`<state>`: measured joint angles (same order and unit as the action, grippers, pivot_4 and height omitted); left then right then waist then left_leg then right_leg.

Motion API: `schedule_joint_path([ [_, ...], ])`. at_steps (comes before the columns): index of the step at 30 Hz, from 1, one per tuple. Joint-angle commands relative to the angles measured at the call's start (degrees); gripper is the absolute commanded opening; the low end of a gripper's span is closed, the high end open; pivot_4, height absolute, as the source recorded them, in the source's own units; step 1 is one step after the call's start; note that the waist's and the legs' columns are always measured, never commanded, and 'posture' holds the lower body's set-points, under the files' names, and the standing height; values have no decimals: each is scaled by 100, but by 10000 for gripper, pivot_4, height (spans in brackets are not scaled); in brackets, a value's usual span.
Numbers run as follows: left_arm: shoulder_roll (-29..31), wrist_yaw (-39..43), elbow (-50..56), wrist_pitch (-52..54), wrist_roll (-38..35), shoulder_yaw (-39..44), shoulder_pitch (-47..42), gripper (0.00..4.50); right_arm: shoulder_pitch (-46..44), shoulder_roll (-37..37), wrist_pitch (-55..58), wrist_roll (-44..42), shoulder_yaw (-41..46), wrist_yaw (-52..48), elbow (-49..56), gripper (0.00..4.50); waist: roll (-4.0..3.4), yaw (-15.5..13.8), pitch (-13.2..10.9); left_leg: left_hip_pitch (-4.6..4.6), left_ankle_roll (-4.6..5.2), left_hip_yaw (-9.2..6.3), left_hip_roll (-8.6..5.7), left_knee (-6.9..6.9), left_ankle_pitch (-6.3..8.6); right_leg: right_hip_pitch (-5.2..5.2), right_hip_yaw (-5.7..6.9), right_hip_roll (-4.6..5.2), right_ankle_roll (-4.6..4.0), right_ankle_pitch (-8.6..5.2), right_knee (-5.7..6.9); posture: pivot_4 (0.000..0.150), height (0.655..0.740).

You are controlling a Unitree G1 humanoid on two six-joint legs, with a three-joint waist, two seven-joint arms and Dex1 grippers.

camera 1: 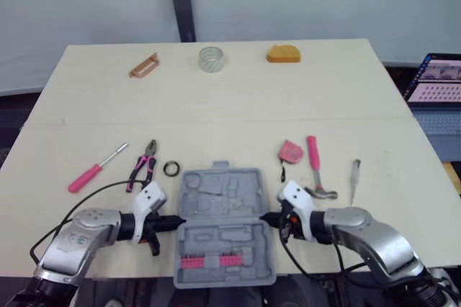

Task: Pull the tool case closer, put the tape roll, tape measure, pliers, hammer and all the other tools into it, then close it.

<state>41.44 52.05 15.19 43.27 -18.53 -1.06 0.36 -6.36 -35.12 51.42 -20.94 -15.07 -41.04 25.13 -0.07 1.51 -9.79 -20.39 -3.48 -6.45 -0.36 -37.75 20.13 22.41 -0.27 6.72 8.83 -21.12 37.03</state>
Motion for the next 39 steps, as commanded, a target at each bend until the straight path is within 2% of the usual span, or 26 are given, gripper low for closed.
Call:
schedule_joint_path([
  [1,69,107,263,-29,-171,-36,59,0,20,-32,8,-180,-45,-150,306,495,0,-1,0,0,0,0,0,0,0,0,0,0,0,0,0,1500,7400],
  [39,193,88,464,-6,-249,-133,384,0,237,-283,56,-412,-132,-191,495,495,0,-5,0,0,1,2,1,2,1,-1,-1,0,0,0,-5,1500,7400],
])
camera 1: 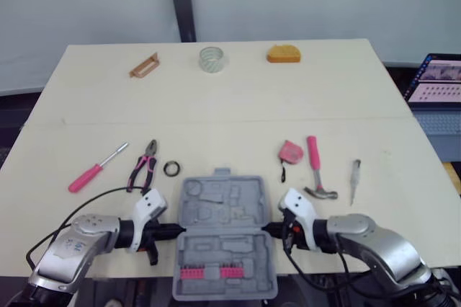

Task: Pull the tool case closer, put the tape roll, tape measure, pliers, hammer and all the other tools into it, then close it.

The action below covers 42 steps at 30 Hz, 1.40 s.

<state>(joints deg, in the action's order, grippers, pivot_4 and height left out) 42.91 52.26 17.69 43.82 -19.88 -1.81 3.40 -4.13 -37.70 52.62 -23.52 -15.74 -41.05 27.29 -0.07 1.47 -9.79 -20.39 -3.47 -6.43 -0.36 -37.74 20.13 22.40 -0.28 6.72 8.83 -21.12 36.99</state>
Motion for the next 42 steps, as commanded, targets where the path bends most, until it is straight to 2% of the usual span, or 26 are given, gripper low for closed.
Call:
schedule_joint_path([
  [1,49,68,214,-59,-114,-60,81,0,12,-23,-68,-152,-67,-192,270,495,0,0,0,0,0,0,0,0,0,0,0,0,0,0,0,1500,7400],
  [16,42,11,85,-107,-141,88,-21,0,63,-121,-247,-126,98,-232,126,495,0,-3,0,0,0,1,-1,0,0,0,0,0,0,0,0,1500,7400],
  [30,60,-67,163,-103,-204,261,244,0,323,-364,-334,-176,340,-335,144,495,0,-4,0,0,1,2,0,-1,0,-1,0,0,0,0,0,1500,7400],
  [34,118,-108,240,-67,-296,527,434,0,459,-494,-350,-340,718,-415,104,495,0,-6,0,0,2,2,0,0,1,-2,-1,1,0,0,-1,1500,7400],
  [42,59,-373,361,352,-1028,1953,546,0,927,-601,-750,-1121,2295,-955,-124,495,1,-31,-1,1,6,3,0,-1,4,-7,0,0,0,0,-6,1500,7400],
])
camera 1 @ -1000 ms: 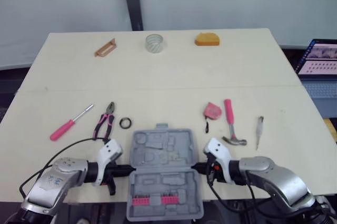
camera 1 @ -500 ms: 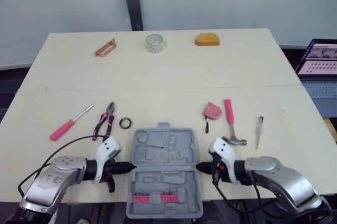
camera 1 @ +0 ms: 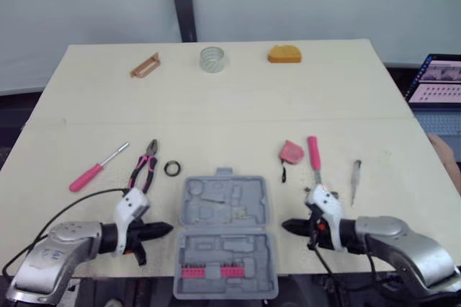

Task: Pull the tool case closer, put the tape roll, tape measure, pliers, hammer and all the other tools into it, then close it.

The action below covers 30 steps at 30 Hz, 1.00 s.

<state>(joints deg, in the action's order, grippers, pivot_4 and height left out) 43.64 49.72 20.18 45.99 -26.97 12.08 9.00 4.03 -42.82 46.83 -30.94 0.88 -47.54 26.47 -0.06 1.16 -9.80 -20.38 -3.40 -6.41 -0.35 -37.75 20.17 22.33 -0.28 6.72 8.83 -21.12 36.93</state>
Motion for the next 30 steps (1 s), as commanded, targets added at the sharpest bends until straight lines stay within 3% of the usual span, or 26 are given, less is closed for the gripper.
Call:
schedule_joint_path([
  [1,-42,-206,-11,188,-454,962,-68,2532,234,-240,-245,-513,1026,-547,-145,123,0,-4,0,1,0,2,0,-1,0,-1,0,0,0,0,0,1500,7400],
  [3,18,-296,-238,190,-557,1609,-44,7964,304,-462,-300,-712,1722,-816,-571,0,4,-19,-2,2,4,4,0,-2,2,-4,-1,0,0,0,0,1500,7400],
  [4,91,-284,-337,154,-528,1824,45,13363,349,-590,-347,-752,1956,-974,-788,5738,4,-38,-2,3,6,4,0,-5,3,-6,0,0,0,0,-1,1500,7400],
  [6,164,-322,-658,-119,-335,2174,240,22146,377,-769,-444,-707,2275,-1102,-1242,12558,4,-32,-2,9,10,11,1,-4,6,-9,0,-2,0,0,-3,1500,7400],
  [10,144,-499,-1231,-552,-168,2670,407,42310,277,-944,-998,-352,2575,-1182,-2215,33090,6,-23,-3,21,13,20,5,5,7,-17,-1,-3,-1,0,-8,1500,7400],
  [11,122,-593,-1363,-655,-135,2791,390,45000,212,-955,-1165,-262,2621,-1171,-2455,38721,7,-24,-4,21,14,20,4,3,7,-17,-2,-2,-1,0,-8,1500,7400],
  [12,111,-684,-1519,-799,-86,2915,369,45000,139,-950,-1341,-185,2662,-1161,-2664,42984,7,-24,-4,20,14,22,3,2,8,-17,-4,0,-1,0,-9,1500,7400],
  [13,105,-750,-1624,-914,-53,2994,358,45000,84,-953,-1445,-141,2680,-1165,-2814,44424,7,-27,-4,20,14,24,4,1,8,-18,-5,0,-1,0,-9,1500,7400],
  [20,53,-744,-1447,-1165,-96,2774,349,45000,-160,-1020,-1711,-147,2601,-1396,-3002,44424,7,-79,-4,20,9,24,3,-2,11,-17,-5,4,0,0,-9,1500,7400],
  [30,941,405,-1304,-1949,576,519,-768,45000,-1473,-842,-738,-1213,1108,-1472,-162,44424,6,-93,-5,16,2,21,9,-6,19,-15,-4,-2,-1,0,-8,1500,7400],
])
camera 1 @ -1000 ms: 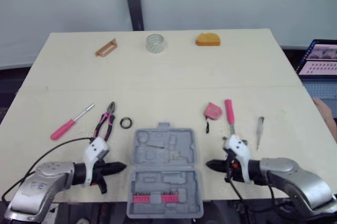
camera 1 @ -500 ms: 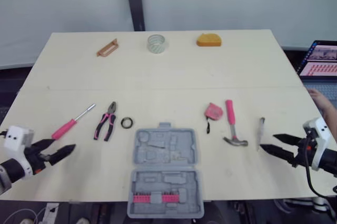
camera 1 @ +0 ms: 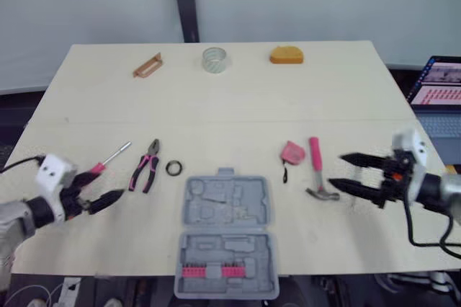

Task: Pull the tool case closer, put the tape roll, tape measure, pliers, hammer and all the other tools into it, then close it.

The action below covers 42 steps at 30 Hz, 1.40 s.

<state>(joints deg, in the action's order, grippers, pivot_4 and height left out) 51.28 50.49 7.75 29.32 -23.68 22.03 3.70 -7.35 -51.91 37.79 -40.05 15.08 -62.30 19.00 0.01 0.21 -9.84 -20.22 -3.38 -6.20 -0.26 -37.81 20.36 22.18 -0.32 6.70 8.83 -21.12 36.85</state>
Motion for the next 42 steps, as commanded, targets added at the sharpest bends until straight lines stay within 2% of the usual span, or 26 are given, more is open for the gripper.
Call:
schedule_joint_path([
  [1,207,402,-115,-318,299,-663,-385,45000,-525,121,215,-345,-478,57,724,44424,-1,3,0,-4,2,1,-2,-1,1,2,0,1,0,0,-1,1500,7400],
  [5,199,573,-359,-446,478,-1194,-915,45000,-1042,277,308,-313,-925,242,1014,44424,2,4,-2,-13,2,1,-3,-10,2,12,1,0,1,1,1,1500,7400],
  [11,-37,609,-649,-611,656,-1676,-1496,45000,-1375,415,440,-360,-1148,435,1150,44424,2,4,-2,-17,3,2,-4,-16,2,17,3,1,1,1,11,1500,7400],
  [23,23,573,-722,-105,239,-933,-1458,45000,-921,315,617,-368,-743,670,819,44424,3,40,-3,-17,4,1,-3,-18,2,20,5,0,2,1,25,1500,7400],
  [30,90,616,-644,32,228,-905,-1467,45000,-591,367,462,-270,-755,627,720,44424,4,39,-3,-17,4,1,-3,-19,3,19,5,0,2,1,25,1500,7400],
  [42,-161,467,-642,184,258,-1203,-1816,45000,-488,134,282,-278,-428,377,322,44424,5,51,-4,-17,4,2,-3,-20,3,19,5,-1,1,2,25,1500,7400],
])
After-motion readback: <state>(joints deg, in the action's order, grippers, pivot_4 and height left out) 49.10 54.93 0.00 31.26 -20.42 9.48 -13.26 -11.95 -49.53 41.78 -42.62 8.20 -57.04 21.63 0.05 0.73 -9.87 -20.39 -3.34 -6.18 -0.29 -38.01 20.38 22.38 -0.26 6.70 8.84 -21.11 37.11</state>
